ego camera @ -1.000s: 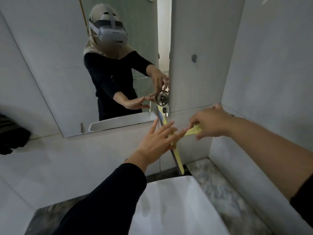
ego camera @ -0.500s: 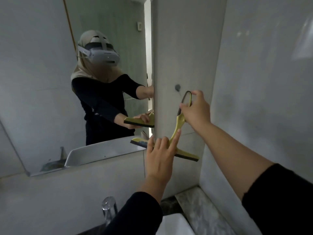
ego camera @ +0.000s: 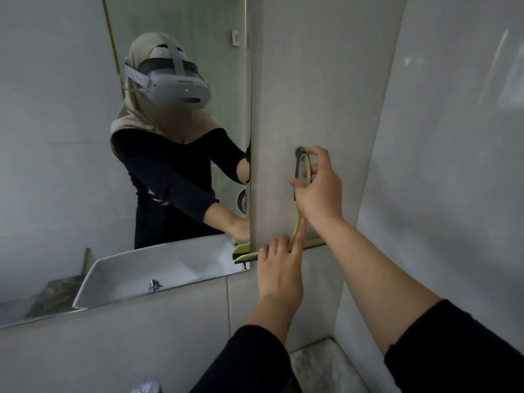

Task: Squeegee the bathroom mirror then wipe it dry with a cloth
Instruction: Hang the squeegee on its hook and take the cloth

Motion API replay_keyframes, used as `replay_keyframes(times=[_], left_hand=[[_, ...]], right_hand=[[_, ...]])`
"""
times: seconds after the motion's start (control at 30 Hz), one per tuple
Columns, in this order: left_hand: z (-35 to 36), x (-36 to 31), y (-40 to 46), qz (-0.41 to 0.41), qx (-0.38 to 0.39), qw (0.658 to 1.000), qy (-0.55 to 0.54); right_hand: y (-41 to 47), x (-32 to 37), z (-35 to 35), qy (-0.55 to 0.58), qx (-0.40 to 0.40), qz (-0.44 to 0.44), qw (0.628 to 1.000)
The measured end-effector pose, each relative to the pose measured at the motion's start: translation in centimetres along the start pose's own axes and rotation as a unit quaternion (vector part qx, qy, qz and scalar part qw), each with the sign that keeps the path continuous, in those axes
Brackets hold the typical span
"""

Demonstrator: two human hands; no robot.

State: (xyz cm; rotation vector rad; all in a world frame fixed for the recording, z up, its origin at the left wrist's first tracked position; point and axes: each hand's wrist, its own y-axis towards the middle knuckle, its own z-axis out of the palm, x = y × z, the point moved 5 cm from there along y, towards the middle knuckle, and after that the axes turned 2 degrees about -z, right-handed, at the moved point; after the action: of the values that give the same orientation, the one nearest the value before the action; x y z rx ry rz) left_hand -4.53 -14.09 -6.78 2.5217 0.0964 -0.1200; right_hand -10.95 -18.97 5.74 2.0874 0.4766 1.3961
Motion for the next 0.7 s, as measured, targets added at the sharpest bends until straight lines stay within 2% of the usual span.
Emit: replay_keyframes(times=[0.17,0.27,0.33,0.43,0.53,0.7], left_hand=[[0.5,-0.1,0.4,0.002,0.089,0.995,-0.036],[0.2,-0.5,0.3,0.011,0.14,0.988,-0.068],[-0.6,-0.5,0.0,0.025,0.129,0.988,-0.083],[-2.9,0.8,-1.1,0.064,0.07,0.988,-0.119],[-5.4,4.5,-3.0,0.07,0.079,0.986,-0.125],[-11.0,15.3,-7.0,-0.056,0.123,0.988,-0.075]], right_hand=[[0.1,-0.5,0.3,-0.019,0.036,0.009,0.999],[-0.3,-0.3,0.1,-0.052,0.031,0.022,0.998],[-1.5,-0.1,-0.1,-0.097,0.024,0.028,0.995],[-4.4,0.9,-0.1,-0.199,0.037,0.008,0.979],[-7.4,2.7,1.9,-0.235,0.138,-0.028,0.962],[-11.3,7.7,7.4,-0.211,0.307,-0.052,0.927]])
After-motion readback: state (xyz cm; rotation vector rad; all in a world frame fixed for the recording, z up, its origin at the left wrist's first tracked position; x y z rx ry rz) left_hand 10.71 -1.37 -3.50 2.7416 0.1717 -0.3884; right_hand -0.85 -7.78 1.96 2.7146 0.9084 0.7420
